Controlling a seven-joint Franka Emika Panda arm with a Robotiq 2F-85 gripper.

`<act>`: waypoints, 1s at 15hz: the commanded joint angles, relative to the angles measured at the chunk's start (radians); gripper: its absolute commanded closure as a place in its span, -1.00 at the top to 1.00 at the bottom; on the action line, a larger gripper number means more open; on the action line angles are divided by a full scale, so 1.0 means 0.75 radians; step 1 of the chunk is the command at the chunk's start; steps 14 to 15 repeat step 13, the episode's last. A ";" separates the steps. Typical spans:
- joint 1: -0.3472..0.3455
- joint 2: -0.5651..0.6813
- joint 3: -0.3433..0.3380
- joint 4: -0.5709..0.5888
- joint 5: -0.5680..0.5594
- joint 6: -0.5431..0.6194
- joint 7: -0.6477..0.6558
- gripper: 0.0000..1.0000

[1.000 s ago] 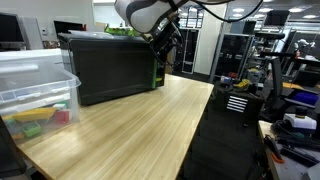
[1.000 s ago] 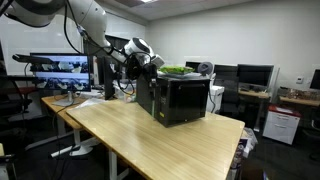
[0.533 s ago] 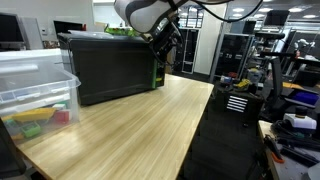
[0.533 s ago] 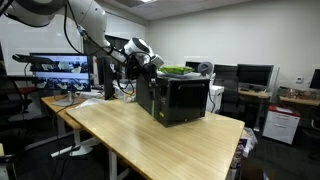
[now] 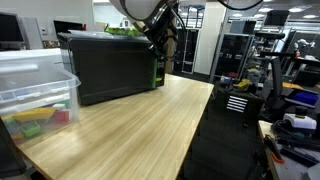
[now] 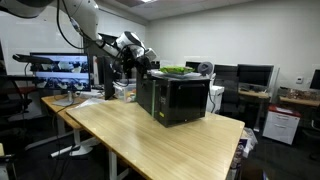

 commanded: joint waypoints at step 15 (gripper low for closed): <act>-0.069 -0.219 0.032 -0.011 -0.164 -0.045 0.092 1.00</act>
